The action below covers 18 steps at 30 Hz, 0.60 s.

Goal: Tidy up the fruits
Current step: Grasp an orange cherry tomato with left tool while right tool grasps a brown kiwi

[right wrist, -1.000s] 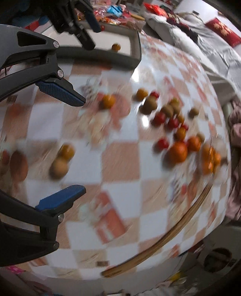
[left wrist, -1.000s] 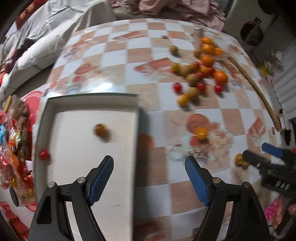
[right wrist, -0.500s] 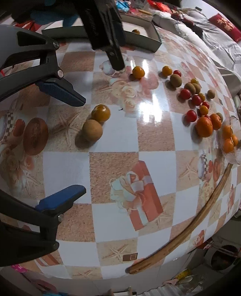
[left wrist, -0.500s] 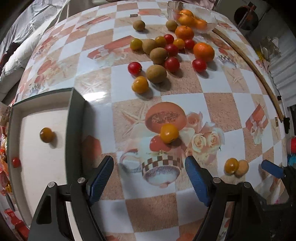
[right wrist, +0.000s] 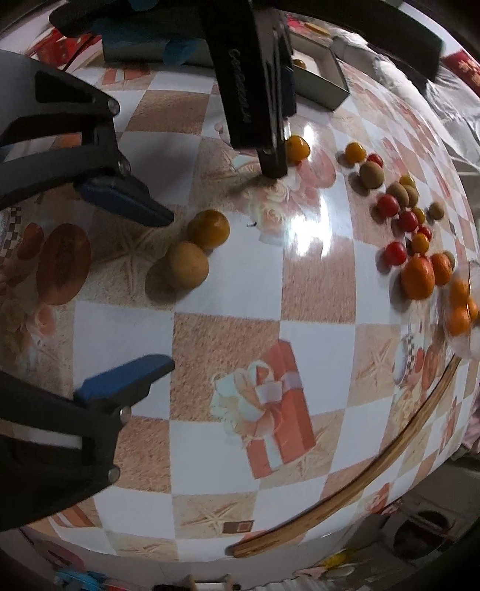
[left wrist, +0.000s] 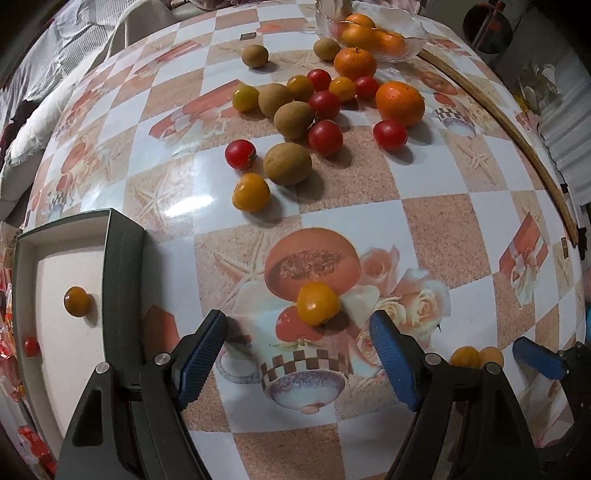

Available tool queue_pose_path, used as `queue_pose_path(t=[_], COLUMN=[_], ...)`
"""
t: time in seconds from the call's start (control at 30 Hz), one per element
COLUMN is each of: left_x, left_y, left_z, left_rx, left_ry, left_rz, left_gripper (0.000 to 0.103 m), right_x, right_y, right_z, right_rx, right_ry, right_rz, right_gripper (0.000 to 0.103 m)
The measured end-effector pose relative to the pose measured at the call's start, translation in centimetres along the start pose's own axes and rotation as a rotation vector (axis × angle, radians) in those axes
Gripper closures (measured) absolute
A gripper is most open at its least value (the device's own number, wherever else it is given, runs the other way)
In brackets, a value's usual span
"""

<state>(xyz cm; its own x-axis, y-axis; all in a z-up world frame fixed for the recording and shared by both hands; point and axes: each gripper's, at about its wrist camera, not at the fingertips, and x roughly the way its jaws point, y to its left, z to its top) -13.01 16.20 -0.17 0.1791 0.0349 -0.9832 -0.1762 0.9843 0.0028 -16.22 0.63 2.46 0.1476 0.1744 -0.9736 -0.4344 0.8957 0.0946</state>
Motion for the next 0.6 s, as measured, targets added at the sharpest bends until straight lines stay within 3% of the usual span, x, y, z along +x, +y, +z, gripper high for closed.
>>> queue_pose_path(t=[0.07, 0.2, 0.3, 0.37, 0.4, 0.5, 0.6], left_x=[0.0, -0.5, -1.2, -1.4, -1.5, -1.7, -1.9], left_y=[0.0, 0.0, -0.1, 0.0, 0.0, 0.0, 0.1], left_z=[0.1, 0.2, 0.1, 0.2, 0.2, 0.2, 0.0], left_rx=[-0.009, -0.008, -0.011, -0.020, -0.023, -0.024, -0.018], left_ry=[0.005, 0.004, 0.001, 0.000, -0.001, -0.006, -0.016], left_rz=[0.001, -0.008, -0.013, -0.014, -0.015, -0.010, -0.031], left_gripper=[0.023, 0.040, 0.054, 0.054, 0.062, 0.065, 0.073], right_x=[0.0, 0.1, 0.1, 0.1, 0.1, 0.1, 0.0], right_y=[0.6, 1.5, 1.5, 1.8, 1.8, 2.0, 2.2], right_z=[0.1, 0.3, 0.5, 0.9, 0.9, 0.9, 0.9], right_rx=[-0.025, -0.060, -0.060, -0.063, -0.067, -0.074, -0.076], right_ry=[-0.007, -0.019, -0.023, -0.024, -0.023, -0.025, -0.031], right_rz=[-0.004, -0.012, -0.013, -0.015, -0.013, -0.011, 0.008], right_gripper=[0.031, 0.032, 0.039, 0.046, 0.047, 0.052, 0.064])
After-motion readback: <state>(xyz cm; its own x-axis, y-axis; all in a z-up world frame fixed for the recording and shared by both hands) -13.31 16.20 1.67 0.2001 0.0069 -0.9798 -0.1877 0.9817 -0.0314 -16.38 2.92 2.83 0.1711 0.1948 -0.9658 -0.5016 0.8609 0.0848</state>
